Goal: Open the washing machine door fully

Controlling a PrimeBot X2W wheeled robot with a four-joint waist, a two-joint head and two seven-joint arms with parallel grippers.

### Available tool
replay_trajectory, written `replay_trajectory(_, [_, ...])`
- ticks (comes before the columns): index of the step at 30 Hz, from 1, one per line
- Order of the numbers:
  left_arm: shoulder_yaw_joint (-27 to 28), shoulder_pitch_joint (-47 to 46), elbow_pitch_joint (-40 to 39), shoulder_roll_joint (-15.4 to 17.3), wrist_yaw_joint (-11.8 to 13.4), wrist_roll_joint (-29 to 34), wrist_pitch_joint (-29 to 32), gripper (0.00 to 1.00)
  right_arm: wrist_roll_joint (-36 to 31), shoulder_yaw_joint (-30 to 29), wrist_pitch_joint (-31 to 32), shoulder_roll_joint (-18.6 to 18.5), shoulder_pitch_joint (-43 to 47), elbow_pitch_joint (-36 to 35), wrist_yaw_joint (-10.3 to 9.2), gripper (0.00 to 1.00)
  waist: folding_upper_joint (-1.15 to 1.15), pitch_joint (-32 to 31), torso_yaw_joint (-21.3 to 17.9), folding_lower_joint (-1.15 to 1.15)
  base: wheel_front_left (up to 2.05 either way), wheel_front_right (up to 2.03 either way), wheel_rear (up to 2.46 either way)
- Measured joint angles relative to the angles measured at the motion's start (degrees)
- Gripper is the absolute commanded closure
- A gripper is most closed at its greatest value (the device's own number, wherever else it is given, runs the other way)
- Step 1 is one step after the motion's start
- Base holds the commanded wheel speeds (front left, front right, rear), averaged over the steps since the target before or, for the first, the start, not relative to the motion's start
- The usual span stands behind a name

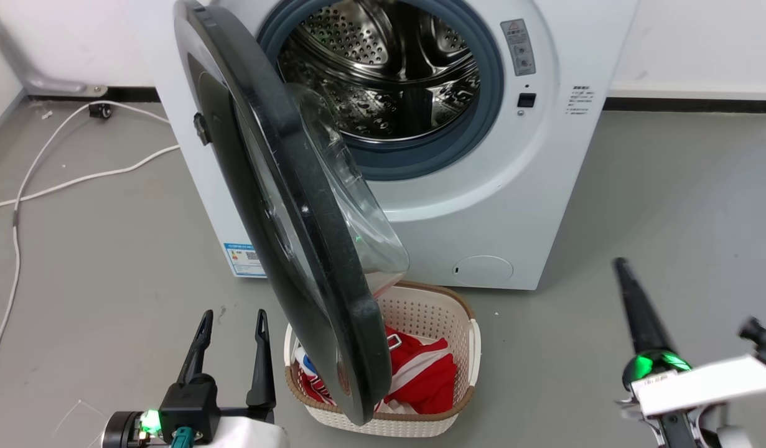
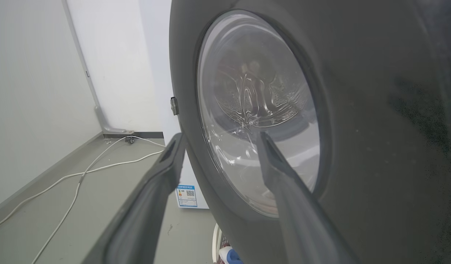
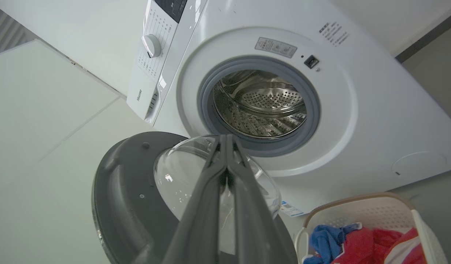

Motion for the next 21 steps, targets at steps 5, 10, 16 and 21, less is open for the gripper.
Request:
replay_trajectory(5, [0.44,0.63,-0.26,0.0,0.02,0.02,0.0,0.0,-17.0,0.4,-11.2,-2.03,1.14,3.18,0.01,1.0,0.0,-0.71,-0.89,0.0,0.0,0.0,0.0])
replay_trajectory(10, [0.78,1.29,-0.42,0.0,0.08,0.03,0.0,0.0,-39.58,-6.02,-11.59,0.26,1.46,-1.72,0.01,1.0,0.0,-1.0,-1.73,0.0,0.0,0.0,0.0])
replay_trajectory(16, [0.69,1.28,-0.47,-0.01,0.09,0.03,0.0,0.0,-57.23,-7.49,-11.59,3.15,5.36,-6.34,0.02,1.0,0.0,-1.04,-2.15,0.01,0.0,0.0,0.0])
replay_trajectory(21, [0.43,1.29,-0.46,0.0,0.09,0.01,0.0,0.0,-62.14,-8.0,-11.59,4.8,8.62,-5.79,0.02,1.0,0.0,-1.17,-2.04,0.0,0.0,0.0,0.0])
